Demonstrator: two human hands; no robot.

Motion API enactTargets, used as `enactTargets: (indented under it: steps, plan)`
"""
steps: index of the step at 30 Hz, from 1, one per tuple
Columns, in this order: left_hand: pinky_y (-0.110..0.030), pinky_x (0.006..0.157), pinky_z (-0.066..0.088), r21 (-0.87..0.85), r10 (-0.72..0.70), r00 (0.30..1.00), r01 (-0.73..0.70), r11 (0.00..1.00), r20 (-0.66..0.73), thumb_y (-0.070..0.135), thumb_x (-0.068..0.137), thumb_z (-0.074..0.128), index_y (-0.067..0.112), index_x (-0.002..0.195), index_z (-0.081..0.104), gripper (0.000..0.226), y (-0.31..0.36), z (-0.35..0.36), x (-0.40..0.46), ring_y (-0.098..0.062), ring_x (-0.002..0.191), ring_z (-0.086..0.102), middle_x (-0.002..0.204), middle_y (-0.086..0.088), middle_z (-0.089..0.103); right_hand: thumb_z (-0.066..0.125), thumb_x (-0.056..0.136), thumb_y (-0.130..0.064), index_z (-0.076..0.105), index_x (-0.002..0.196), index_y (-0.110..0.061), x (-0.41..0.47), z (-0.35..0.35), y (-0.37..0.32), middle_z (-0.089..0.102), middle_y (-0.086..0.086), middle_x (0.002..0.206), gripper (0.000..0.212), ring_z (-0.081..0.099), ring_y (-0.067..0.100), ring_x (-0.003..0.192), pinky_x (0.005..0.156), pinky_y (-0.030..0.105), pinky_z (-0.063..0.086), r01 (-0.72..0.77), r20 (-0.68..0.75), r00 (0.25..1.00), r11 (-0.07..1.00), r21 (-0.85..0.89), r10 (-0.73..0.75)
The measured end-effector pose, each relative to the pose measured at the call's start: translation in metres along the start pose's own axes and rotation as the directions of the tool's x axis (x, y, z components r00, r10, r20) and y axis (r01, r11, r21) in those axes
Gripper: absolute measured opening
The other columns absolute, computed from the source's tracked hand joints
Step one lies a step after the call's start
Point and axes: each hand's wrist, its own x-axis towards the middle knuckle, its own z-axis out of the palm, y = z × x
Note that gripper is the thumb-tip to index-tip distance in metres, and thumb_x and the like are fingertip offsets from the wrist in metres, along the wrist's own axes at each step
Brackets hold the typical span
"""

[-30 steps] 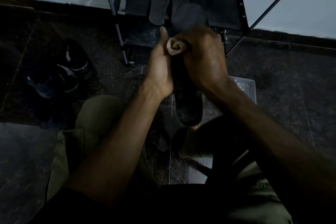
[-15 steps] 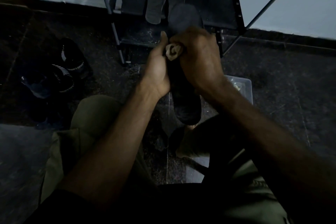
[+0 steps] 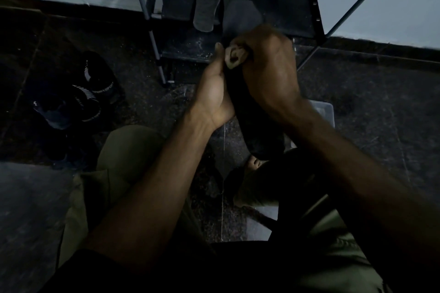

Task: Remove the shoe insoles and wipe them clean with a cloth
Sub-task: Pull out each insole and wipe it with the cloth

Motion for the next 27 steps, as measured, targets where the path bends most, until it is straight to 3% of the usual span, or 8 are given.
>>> enactTargets:
  steps: [3, 7, 10, 17, 20, 22, 24, 27]
  plan:
    - [-0.033, 0.086, 0.056, -0.013, 0.018, 0.998, -0.017, 1.0, 0.061, 0.049, 0.104, 0.022, 0.014, 0.132, 0.051, 0.054, 0.0, -0.002, 0.001, -0.022, 0.106, 0.065, 0.115, -0.008, 0.067, 0.056, 0.087, -0.017, 0.072, 0.085, -0.015, 0.011, 0.003, 0.005, 0.069, 0.002, 0.086, 0.016, 0.061, 0.018, 0.078, 0.069, 0.044, 0.051, -0.06, -0.017, 0.998, 0.998, 0.028, 0.061]
    - [-0.04, 0.105, 0.045, -0.015, 0.05, 0.987, -0.049, 0.999, 0.151, 0.049, 0.104, 0.021, 0.01, 0.132, 0.051, 0.057, 0.0, -0.003, 0.005, -0.027, 0.12, 0.056, 0.126, -0.013, 0.061, 0.071, 0.082, -0.014, 0.075, 0.096, -0.013, 0.004, -0.002, 0.013, 0.072, -0.005, 0.093, 0.015, 0.066, 0.005, 0.082, 0.075, 0.024, 0.055, -0.25, -0.038, 0.959, 0.904, 0.347, 0.28]
    - [-0.044, 0.108, 0.039, 0.026, 0.036, 0.981, -0.042, 0.999, 0.189, 0.043, 0.104, 0.028, 0.007, 0.136, 0.047, 0.052, -0.003, -0.004, 0.007, -0.03, 0.125, 0.05, 0.131, -0.016, 0.054, 0.073, 0.081, -0.011, 0.074, 0.097, -0.005, -0.003, -0.007, 0.018, 0.073, 0.005, 0.092, 0.017, 0.07, 0.014, 0.085, 0.078, 0.031, 0.058, -0.327, -0.022, 0.918, 0.788, 0.521, 0.396]
    - [-0.039, 0.1, 0.048, 0.024, 0.082, 0.983, -0.087, 0.996, 0.167, 0.027, 0.104, 0.036, 0.008, 0.118, 0.062, 0.035, 0.003, -0.007, 0.006, -0.025, 0.11, 0.062, 0.115, -0.012, 0.067, 0.073, 0.08, -0.008, 0.073, 0.094, -0.01, -0.012, -0.011, 0.02, 0.074, 0.007, 0.089, 0.014, 0.071, 0.026, 0.087, 0.081, 0.042, 0.058, -0.364, 0.061, 0.904, 0.686, 0.63, 0.424]
    - [-0.036, 0.093, 0.052, 0.0, 0.088, 0.988, -0.089, 0.996, 0.128, 0.023, 0.102, 0.038, 0.005, 0.101, 0.073, 0.039, 0.006, -0.008, 0.006, -0.024, 0.099, 0.067, 0.103, -0.013, 0.071, 0.074, 0.082, -0.007, 0.071, 0.097, -0.01, -0.015, -0.014, 0.018, 0.073, 0.003, 0.09, 0.015, 0.071, 0.018, 0.086, 0.08, 0.033, 0.059, -0.371, 0.122, 0.915, 0.682, 0.63, 0.384]
    - [-0.036, 0.093, 0.052, -0.022, 0.08, 0.991, -0.078, 0.997, 0.107, 0.029, 0.103, 0.036, 0.003, 0.105, 0.07, 0.043, 0.007, -0.008, 0.006, -0.025, 0.098, 0.067, 0.104, -0.014, 0.07, 0.075, 0.082, -0.01, 0.072, 0.097, -0.01, -0.017, -0.012, 0.016, 0.072, 0.0, 0.088, 0.015, 0.071, 0.012, 0.083, 0.078, 0.03, 0.059, -0.373, 0.156, 0.923, 0.714, 0.593, 0.352]
    - [-0.039, 0.096, 0.05, -0.013, 0.068, 0.994, -0.067, 0.998, 0.085, 0.038, 0.104, 0.031, 0.003, 0.116, 0.062, 0.048, 0.006, -0.008, 0.005, -0.026, 0.102, 0.066, 0.109, -0.015, 0.068, 0.076, 0.082, -0.014, 0.074, 0.093, -0.01, -0.016, -0.009, 0.014, 0.073, 0.0, 0.087, 0.013, 0.07, 0.011, 0.081, 0.076, 0.035, 0.059, -0.344, 0.162, 0.938, 0.784, 0.517, 0.305]
    - [-0.039, 0.092, 0.052, -0.012, 0.068, 0.995, -0.067, 0.998, 0.071, 0.042, 0.104, 0.029, 0.005, 0.107, 0.068, 0.054, 0.004, -0.007, 0.005, -0.026, 0.097, 0.069, 0.103, -0.015, 0.071, 0.073, 0.082, -0.019, 0.077, 0.093, -0.014, -0.016, -0.002, 0.012, 0.074, 0.001, 0.09, 0.012, 0.069, 0.013, 0.082, 0.072, 0.04, 0.055, -0.237, 0.094, 0.971, 0.927, 0.29, 0.219]
